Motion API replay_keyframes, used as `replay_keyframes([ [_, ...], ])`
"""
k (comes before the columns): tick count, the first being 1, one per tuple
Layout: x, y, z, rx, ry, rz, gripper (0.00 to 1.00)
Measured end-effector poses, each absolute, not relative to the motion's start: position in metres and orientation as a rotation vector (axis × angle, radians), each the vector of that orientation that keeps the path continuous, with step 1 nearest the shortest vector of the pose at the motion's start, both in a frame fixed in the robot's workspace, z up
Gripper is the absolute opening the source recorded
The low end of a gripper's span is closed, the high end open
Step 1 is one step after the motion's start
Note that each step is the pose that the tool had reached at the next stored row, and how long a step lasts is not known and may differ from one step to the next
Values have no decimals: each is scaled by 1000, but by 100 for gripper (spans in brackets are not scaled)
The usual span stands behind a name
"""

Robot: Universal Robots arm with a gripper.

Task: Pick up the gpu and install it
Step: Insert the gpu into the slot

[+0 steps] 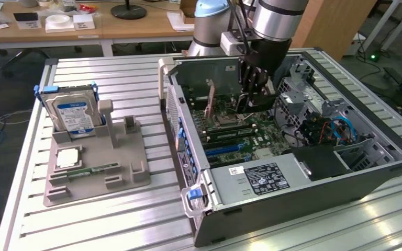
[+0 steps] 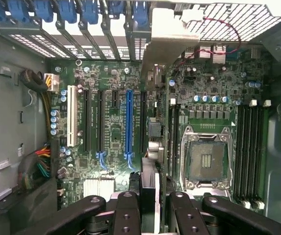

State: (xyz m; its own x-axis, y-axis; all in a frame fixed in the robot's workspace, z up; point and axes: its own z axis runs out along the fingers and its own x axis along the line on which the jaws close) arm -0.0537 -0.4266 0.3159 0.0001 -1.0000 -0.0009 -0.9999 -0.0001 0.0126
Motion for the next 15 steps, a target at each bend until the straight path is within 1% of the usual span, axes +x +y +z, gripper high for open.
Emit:
replay_keyframes([
  [15, -62, -427, 302, 2216, -2215, -15, 28],
])
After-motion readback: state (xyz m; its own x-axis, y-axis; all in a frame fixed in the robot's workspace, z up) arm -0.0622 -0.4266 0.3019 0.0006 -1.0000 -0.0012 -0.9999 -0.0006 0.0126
